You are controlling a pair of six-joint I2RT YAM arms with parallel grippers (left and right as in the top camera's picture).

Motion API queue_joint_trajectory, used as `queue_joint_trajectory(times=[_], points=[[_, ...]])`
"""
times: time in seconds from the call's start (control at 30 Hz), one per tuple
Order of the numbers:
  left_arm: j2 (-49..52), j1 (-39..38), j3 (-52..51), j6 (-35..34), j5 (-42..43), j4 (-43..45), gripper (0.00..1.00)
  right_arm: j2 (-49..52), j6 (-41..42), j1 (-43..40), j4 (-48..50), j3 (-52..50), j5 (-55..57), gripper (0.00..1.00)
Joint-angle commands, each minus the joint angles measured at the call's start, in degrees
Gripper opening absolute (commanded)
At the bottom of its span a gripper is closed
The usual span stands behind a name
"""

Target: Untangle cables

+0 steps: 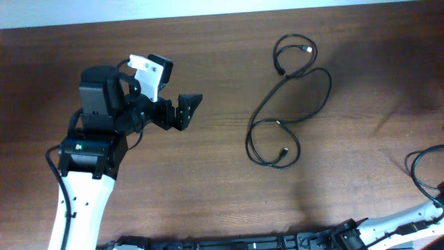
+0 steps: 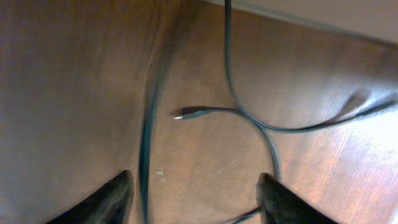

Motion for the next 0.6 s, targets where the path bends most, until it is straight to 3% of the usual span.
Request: queue_joint_trajectory(times=[0.0,0.23,0.37,0.57], points=[[-0.3,0.1,0.2,-0.4,-0.2,0.1,0.99,0.8,-0.3,2.2,0.0,-0.3,-1.9,0.8],[-0.3,0.1,0.2,-0.4,-0.2,0.1,0.99,0.7,-0.6,5.5,0.0,-0.3,-2.2,0.84],[-0.3,0.1,0.2,-0.4,-0.2,0.1,0.99,0.7,-8.3,8.7,-0.7,-0.3,-8.4,0.84],[-0.3,0.1,0.2,-0.4,-0.2,0.1,0.99,0.7,-9.4,17.2,-1.1,-0.3,-11.3,0.86]])
